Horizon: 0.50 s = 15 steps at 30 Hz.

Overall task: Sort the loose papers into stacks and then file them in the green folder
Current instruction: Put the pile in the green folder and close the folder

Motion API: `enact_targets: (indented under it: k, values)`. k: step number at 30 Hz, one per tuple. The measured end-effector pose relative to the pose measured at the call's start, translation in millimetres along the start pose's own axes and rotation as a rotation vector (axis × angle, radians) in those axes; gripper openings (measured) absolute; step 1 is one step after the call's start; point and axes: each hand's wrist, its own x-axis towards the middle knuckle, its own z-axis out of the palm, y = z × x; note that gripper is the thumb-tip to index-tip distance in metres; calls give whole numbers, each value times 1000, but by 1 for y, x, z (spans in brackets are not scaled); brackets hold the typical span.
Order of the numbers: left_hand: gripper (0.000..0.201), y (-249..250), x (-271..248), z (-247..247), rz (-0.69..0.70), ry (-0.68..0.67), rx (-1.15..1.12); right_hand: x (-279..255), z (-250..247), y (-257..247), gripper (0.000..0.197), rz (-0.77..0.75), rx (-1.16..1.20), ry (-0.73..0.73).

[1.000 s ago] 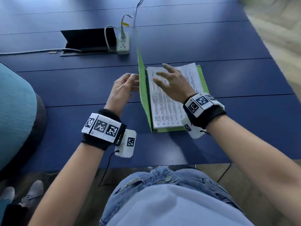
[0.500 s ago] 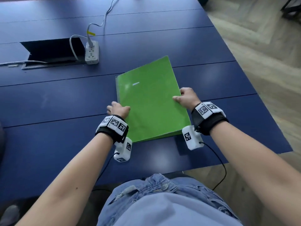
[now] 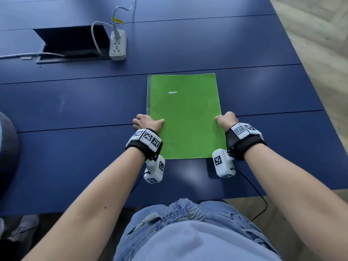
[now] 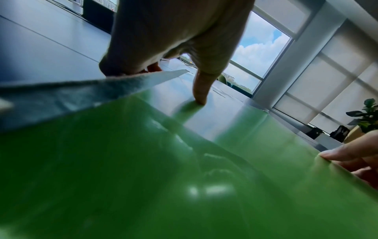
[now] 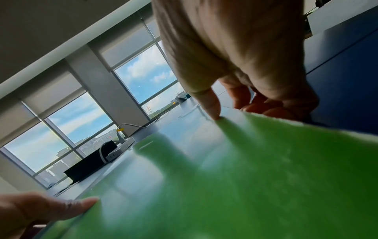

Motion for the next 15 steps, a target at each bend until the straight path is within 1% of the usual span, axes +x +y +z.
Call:
enact_targets:
  k: [2,3,6,8,9,13,15]
  values:
    - [80,-3,6,-9,3,-7,-17,-6,9,-7,28,-23,-5,4]
    - [77,-5,10,-15,6,-21,-49,-10,16,-12,25,-48,3,13]
    - [52,-18,25,-42,-9,-25,-152,-27,39,-37,18,-125,44,13]
    - [54,-34,34,-64,-23,-2,-157,-39,55,-55,19,-174,55,-15]
    - [55,-43,38,-76,-25,9,-157,-46,64,-65,25,-207,60,-35]
    - [52,-82,58,-123,-67,59,-137,-79,105,-104,59,-349,58,-135]
    - [70,-101,71,-144,-107,80,-114,-96,127,-123,65,-413,5,-184]
